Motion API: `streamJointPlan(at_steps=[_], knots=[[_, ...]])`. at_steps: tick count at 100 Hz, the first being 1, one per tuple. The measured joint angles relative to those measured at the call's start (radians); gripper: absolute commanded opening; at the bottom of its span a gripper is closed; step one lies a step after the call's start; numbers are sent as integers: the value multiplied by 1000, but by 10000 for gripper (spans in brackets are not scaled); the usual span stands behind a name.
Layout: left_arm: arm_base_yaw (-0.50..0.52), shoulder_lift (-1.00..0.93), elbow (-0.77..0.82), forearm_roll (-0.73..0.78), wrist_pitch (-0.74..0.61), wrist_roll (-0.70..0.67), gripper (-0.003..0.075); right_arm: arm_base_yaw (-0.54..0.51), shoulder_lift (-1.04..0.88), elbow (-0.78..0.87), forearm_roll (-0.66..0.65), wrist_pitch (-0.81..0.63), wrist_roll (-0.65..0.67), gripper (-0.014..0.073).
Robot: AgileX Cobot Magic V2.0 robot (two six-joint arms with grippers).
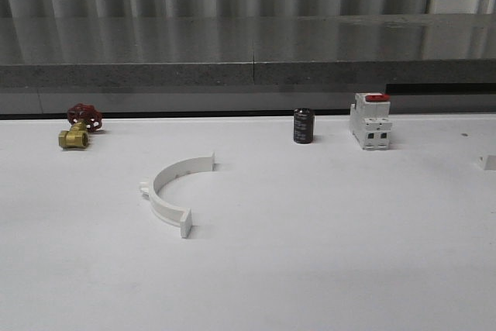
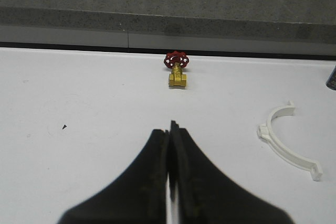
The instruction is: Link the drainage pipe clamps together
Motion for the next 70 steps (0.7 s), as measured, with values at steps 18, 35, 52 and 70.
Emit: streamJointPlan(at_steps=[18,35,52,70], knots=[[0,0,0,0,0,0,-20,-39,143,-145,7,91,10,435],[0,0,0,0,0,0,-20,-162,346,-314,7,173,-6,435],[0,0,0,0,0,0,-20,-257,527,-433,7,209,-117,435],[0,0,0,0,0,0,-20,-312,712,-505,30,215,-233,435]])
